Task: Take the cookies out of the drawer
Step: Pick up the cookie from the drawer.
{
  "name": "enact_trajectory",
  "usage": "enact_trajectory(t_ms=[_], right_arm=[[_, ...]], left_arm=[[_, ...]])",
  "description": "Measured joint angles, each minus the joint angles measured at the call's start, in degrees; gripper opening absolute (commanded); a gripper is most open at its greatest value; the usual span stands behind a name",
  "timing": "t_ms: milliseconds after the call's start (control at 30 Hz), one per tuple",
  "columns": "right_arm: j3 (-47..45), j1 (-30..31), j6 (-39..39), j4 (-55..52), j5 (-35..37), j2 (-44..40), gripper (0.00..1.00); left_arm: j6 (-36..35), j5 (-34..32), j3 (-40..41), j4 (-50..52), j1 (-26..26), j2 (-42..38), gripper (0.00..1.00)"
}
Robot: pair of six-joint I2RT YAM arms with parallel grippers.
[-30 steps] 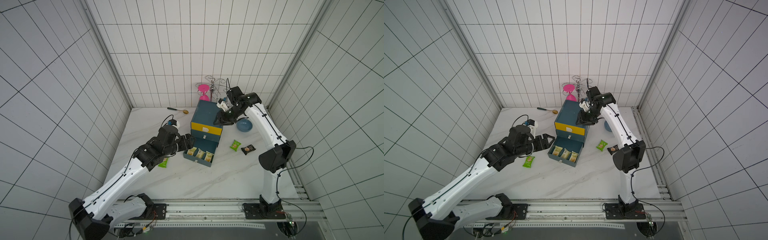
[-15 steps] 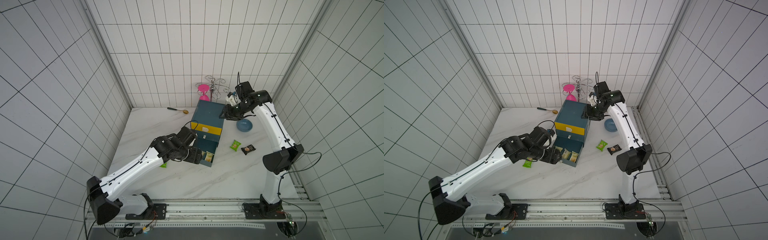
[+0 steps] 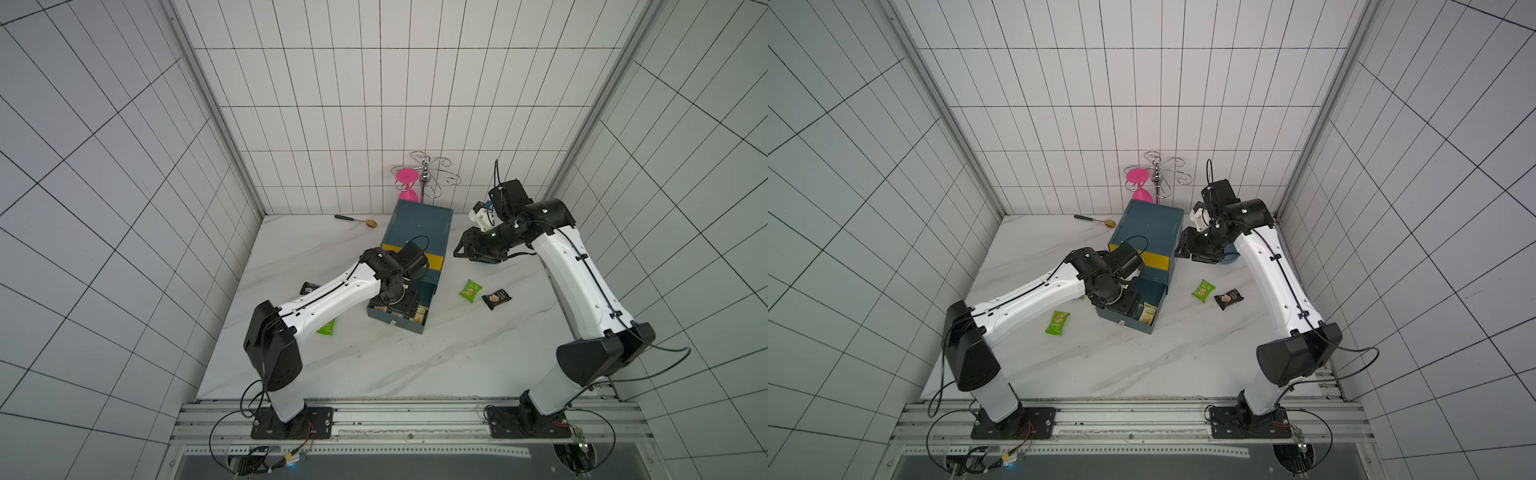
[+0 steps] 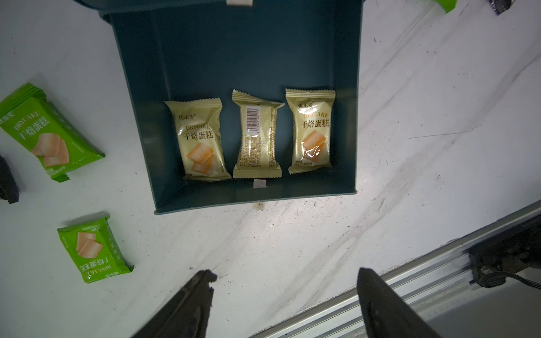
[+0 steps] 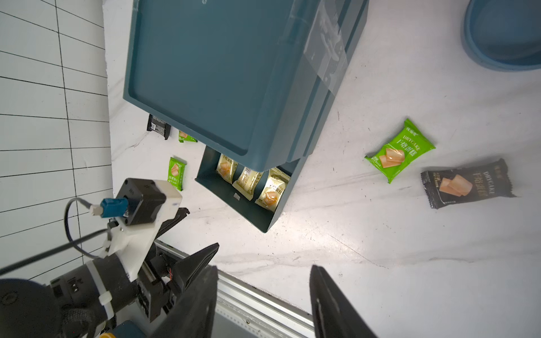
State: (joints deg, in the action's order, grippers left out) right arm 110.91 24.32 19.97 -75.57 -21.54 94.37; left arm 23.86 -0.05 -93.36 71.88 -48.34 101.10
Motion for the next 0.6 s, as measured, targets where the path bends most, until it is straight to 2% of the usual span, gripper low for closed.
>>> enact_trajectory(t_ms=[300,600], right_arm=[[-2.10,-0.90,-0.09,1.20,0.22,-1.33,0.54],[-3.67,-1.88,-0.85,1.77,0.17,-3.23,0.54]], left_arm=[[-0.98,-3.61,-1.09,-1.29,-0.85,5.84,0.77],[-0.96,-6.73,3.48,-8.50,-1.36,6.91,0.74]])
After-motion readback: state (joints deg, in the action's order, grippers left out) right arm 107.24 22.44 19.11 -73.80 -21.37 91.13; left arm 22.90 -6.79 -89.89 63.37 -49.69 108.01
